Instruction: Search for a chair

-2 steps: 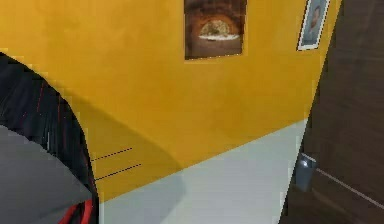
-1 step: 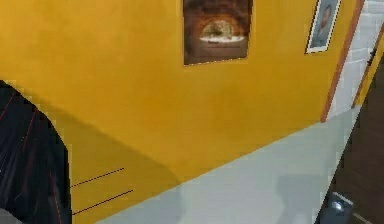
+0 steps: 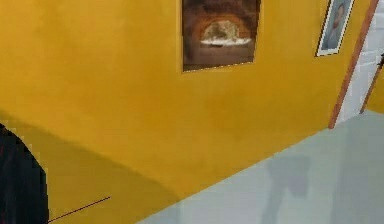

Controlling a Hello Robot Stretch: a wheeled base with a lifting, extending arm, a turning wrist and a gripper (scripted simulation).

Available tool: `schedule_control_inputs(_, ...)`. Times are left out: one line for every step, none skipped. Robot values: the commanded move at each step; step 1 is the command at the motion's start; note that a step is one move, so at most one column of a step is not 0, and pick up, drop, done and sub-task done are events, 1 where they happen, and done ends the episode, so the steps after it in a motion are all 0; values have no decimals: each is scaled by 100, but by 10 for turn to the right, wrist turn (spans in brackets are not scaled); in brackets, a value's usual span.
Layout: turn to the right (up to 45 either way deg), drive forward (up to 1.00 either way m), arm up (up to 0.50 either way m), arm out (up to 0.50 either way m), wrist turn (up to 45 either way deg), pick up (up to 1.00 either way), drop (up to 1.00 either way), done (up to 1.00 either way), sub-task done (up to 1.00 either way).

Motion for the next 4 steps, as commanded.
schedule_control_inputs(120,0,0,0,0,0,0,0,0)
schedule_control_inputs(0,60,0,0,0,0,0,0,0)
schedule_control_inputs(450,0,0,0,0,0,0,0,0)
schedule_control_inputs(90,0,0,0,0,0,0,0,0)
